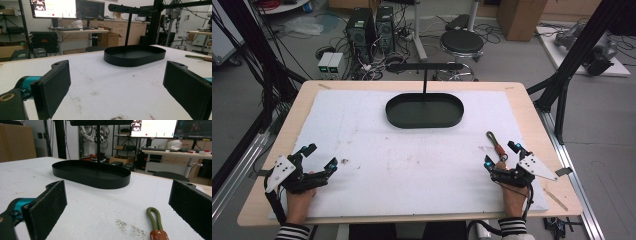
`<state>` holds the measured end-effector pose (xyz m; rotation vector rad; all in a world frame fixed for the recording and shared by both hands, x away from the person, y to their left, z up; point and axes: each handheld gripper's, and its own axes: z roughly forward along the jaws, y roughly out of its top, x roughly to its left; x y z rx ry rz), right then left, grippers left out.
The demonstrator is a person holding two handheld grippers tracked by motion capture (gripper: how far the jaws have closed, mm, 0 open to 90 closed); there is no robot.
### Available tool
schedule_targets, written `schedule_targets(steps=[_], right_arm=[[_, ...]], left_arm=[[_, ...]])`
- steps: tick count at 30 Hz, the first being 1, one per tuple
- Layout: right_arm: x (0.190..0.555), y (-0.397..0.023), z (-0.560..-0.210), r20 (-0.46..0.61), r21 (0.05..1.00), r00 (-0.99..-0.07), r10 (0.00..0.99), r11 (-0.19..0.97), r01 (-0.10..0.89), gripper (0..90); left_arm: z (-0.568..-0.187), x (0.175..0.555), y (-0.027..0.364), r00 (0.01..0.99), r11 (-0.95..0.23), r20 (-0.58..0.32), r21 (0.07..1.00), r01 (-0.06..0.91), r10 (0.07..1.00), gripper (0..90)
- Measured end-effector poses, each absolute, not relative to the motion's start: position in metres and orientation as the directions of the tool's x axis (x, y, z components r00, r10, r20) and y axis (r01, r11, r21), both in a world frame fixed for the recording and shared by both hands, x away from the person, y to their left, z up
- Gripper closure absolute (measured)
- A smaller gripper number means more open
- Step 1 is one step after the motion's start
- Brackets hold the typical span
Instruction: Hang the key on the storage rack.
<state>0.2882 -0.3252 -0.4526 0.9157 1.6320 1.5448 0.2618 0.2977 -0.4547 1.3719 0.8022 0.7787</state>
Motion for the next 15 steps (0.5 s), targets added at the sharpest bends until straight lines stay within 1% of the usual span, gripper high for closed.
schedule_targets(steps=[4,7,15], right_arm=[[0.2886,-0.3268,-0.4526,-0.003,0.999,-0.504,0.864,0.021,0.032,0.5],[0.2884,-0.3253,-0.4525,-0.027,0.999,-0.502,0.864,0.045,0.023,0.5],[0.2879,-0.3252,-0.4525,-0.014,0.999,-0.494,0.869,0.034,0.032,0.5]], left_arm=[[-0.4547,0.2618,0.2973,0.522,0.047,-0.035,0.999,-0.01,0.852,8.0],[-0.4547,0.2618,0.2972,0.522,0.044,-0.032,0.999,-0.012,0.853,8.0],[-0.4546,0.2619,0.2972,0.521,0.044,-0.032,0.999,-0.011,0.853,8.0]])
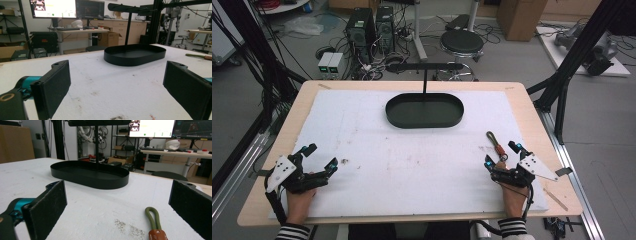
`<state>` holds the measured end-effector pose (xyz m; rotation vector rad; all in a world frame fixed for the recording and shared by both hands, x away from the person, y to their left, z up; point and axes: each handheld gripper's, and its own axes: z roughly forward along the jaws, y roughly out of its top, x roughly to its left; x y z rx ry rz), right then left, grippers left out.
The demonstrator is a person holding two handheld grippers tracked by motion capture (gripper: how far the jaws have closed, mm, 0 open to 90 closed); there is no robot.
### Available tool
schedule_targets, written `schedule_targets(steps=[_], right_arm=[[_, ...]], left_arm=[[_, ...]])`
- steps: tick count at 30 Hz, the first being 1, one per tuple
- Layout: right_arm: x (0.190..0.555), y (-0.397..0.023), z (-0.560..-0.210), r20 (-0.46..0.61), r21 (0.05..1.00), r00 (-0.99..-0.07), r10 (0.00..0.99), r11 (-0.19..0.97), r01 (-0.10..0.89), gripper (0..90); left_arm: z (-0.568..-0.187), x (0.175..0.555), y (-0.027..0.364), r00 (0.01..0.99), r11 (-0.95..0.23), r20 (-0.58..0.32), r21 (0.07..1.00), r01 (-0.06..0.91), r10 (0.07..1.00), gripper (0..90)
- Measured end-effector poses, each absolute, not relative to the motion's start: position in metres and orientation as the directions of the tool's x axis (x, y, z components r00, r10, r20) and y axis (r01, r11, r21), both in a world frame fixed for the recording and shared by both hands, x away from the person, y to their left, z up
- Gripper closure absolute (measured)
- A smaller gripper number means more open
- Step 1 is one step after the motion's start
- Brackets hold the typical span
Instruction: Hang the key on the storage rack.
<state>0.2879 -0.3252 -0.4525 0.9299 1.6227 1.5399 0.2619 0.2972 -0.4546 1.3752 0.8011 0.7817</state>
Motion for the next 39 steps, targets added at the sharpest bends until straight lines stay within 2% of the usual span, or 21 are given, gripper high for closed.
schedule_targets(steps=[11,20,22,28,31,32,33,36,39], right_arm=[[0.294,-0.328,-0.448,0.01,0.995,-0.496,0.868,0.04,0.088,0.5],[0.307,-0.34,-0.408,-0.012,0.977,-0.5,0.866,0.116,0.178,0.5],[0.319,-0.342,-0.396,-0.008,0.952,-0.515,0.857,0.164,0.259,0.6],[0.337,-0.341,-0.384,-0.036,0.895,-0.522,0.852,0.26,0.362,0.6],[0.351,-0.335,-0.38,-0.07,0.825,-0.543,0.837,0.355,0.441,1.3],[0.351,-0.335,-0.38,-0.07,0.825,-0.543,0.837,0.355,0.441,1.3],[0.359,-0.333,-0.381,-0.069,0.78,-0.552,0.831,0.39,0.489,4.0],[0.365,-0.332,-0.382,-0.067,0.751,-0.555,0.829,0.408,0.519,4.0],[0.374,-0.331,-0.382,-0.066,0.679,-0.553,0.831,0.443,0.585,4.0]], left_arm=[[-0.455,0.262,0.297,0.52,0.047,-0.034,0.999,-0.011,0.853,8.0],[-0.454,0.262,0.298,0.521,0.048,-0.037,0.999,-0.008,0.853,8.0],[-0.454,0.263,0.298,0.521,0.051,-0.042,0.999,-0.004,0.852,8.0],[-0.454,0.262,0.298,0.522,0.048,-0.037,0.999,-0.007,0.852,8.0],[-0.454,0.262,0.298,0.522,0.049,-0.039,0.999,-0.006,0.852,8.0],[-0.454,0.262,0.298,0.521,0.049,-0.039,0.999,-0.005,0.853,8.0],[-0.454,0.262,0.298,0.522,0.048,-0.037,0.999,-0.007,0.852,8.0],[-0.454,0.262,0.298,0.522,0.048,-0.037,0.999,-0.007,0.852,8.0],[-0.454,0.262,0.298,0.522,0.049,-0.038,0.999,-0.007,0.852,8.0]])
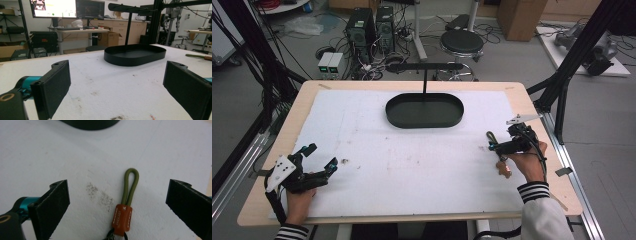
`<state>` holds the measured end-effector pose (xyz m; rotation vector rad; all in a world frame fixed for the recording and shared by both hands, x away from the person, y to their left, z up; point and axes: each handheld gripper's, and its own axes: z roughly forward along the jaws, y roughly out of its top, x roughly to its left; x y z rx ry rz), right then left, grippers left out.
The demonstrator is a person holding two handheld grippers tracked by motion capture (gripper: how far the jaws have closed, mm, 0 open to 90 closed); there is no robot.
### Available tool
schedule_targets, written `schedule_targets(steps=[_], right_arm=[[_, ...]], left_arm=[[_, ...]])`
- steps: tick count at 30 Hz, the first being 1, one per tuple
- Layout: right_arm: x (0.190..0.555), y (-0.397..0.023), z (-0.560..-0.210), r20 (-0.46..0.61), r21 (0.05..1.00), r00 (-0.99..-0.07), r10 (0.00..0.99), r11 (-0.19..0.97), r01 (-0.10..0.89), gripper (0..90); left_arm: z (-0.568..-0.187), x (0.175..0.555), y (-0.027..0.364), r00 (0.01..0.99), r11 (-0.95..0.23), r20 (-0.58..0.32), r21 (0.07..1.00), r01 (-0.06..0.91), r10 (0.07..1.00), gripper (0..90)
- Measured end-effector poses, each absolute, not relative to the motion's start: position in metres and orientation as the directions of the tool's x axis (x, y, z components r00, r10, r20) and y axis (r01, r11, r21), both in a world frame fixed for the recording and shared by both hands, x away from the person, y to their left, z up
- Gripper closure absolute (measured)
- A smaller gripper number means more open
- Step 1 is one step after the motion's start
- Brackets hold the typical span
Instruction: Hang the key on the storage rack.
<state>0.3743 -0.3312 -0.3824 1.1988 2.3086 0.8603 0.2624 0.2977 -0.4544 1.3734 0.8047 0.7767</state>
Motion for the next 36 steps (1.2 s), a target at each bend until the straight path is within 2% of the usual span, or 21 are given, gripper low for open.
schedule_targets(steps=[8,11,19,22,25,32,36], right_arm=[[0.391,-0.33,-0.386,-0.049,0.535,-0.557,0.829,0.492,0.687,4.7],[0.394,-0.33,-0.388,-0.045,0.508,-0.567,0.822,0.508,0.696,6.0],[0.406,-0.33,-0.395,0.004,0.407,-0.524,0.851,0.477,0.779,7.3],[0.408,-0.33,-0.396,0.007,0.375,-0.526,0.85,0.486,0.79,18.1],[0.41,-0.331,-0.398,0.018,0.363,-0.516,0.856,0.475,0.801,18.8],[0.415,-0.329,-0.399,0.009,0.321,-0.508,0.861,0.479,0.817,33.0],[0.416,-0.328,-0.401,0.016,0.305,-0.498,0.867,0.47,0.829,37.2]], left_arm=[[-0.454,0.262,0.298,0.521,0.05,-0.04,0.999,-0.005,0.853,8.0],[-0.454,0.262,0.298,0.521,0.049,-0.038,0.999,-0.006,0.853,8.0],[-0.454,0.262,0.298,0.52,0.049,-0.039,0.999,-0.005,0.853,8.0],[-0.454,0.263,0.298,0.52,0.051,-0.041,0.999,-0.005,0.853,8.0],[-0.454,0.263,0.298,0.52,0.052,-0.042,0.999,-0.004,0.853,8.0],[-0.454,0.263,0.298,0.518,0.057,-0.047,0.998,-0.003,0.854,8.0],[-0.454,0.263,0.298,0.518,0.054,-0.045,0.999,-0.003,0.854,8.0]])
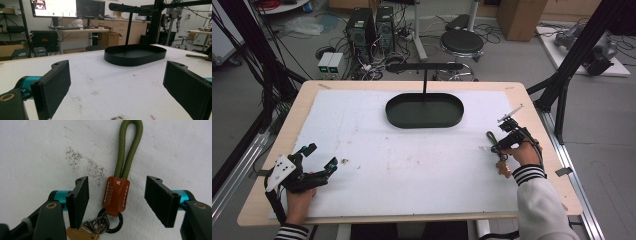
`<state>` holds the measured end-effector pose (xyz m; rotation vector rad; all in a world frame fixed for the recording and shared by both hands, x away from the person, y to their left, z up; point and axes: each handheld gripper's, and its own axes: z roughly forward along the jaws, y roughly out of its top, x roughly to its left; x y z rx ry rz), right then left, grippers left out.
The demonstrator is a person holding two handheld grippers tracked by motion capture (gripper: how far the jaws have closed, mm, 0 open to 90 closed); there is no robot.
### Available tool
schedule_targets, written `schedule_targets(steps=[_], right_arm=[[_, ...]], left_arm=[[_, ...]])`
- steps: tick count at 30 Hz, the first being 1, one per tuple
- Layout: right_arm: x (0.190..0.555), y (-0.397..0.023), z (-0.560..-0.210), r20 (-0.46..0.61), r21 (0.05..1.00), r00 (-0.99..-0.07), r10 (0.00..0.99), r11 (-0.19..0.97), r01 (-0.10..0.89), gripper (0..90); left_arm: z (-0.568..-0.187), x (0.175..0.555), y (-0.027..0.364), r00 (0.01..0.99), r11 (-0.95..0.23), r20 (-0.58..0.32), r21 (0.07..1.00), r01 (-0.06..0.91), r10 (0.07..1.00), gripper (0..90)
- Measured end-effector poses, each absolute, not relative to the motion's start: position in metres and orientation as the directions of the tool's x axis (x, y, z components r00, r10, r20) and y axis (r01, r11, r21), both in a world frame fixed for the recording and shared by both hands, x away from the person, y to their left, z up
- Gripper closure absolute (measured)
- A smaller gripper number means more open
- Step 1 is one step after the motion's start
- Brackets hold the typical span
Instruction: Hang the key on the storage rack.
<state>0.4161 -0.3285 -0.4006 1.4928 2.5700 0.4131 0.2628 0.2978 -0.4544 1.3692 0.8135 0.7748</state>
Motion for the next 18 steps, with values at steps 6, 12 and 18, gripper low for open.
schedule_targets(steps=[6,12,18], right_arm=[[0.4176,-0.328,-0.4033,0.023,0.275,-0.493,0.869,0.469,0.839,47.4],[0.4194,-0.3274,-0.4046,0.024,0.261,-0.507,0.861,0.485,0.835,53.9],[0.4214,-0.3248,-0.4076,0.009,0.233,-0.517,0.856,0.501,0.833,62.8]], left_arm=[[-0.4544,0.2629,0.2978,0.517,0.055,-0.046,0.998,-0.002,0.855,8.0],[-0.4544,0.263,0.298,0.518,0.056,-0.047,0.998,-0.001,0.854,8.0],[-0.4544,0.263,0.2979,0.517,0.057,-0.048,0.998,-0.001,0.854,8.0]])
